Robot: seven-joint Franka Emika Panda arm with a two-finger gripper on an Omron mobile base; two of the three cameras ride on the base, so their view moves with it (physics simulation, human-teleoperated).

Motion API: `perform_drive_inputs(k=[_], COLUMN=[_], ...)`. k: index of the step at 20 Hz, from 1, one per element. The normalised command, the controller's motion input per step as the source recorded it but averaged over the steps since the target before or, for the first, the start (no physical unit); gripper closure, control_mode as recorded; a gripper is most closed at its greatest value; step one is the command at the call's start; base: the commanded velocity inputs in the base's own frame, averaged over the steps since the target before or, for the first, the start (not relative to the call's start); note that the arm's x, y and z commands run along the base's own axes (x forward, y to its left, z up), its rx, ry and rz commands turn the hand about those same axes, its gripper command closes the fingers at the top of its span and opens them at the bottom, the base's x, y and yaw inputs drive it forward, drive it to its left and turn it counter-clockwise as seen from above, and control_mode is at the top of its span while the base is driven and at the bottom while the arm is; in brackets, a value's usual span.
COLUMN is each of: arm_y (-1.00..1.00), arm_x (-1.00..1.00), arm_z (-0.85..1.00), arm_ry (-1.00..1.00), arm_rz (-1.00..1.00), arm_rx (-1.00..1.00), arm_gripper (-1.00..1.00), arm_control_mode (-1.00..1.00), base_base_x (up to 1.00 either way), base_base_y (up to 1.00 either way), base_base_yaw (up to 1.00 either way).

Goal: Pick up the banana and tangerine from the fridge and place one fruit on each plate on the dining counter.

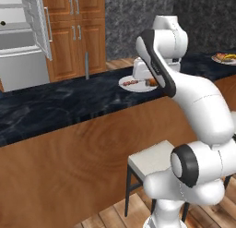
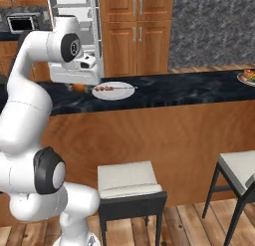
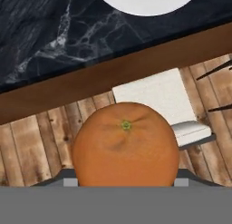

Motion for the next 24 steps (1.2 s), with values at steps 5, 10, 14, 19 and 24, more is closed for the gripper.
perform_drive_inputs(k=[5,10,14,19,24], arm_y=[-0.02,0.0,-0.03,-0.01,0.0], arm_x=[0.88,0.27,0.56,0.43,0.51], arm_z=[-0.42,0.01,-0.14,-0.52,-0.09], arm_ry=[-0.01,-0.21,-0.21,-0.15,-0.07], arm_rz=[0.0,0.0,0.0,0.0,0.0], arm_rx=[0.0,0.0,0.0,0.0,0.0], arm_gripper=[1.0,1.0,1.0,1.0,1.0], arm_control_mode=[-1.0,-1.0,-1.0,-1.0,-1.0], base_base_x=[0.0,0.0,0.0,0.0,0.0], base_base_y=[0.0,0.0,0.0,0.0,0.0], base_base_yaw=[0.0,0.0,0.0,0.0,0.0])
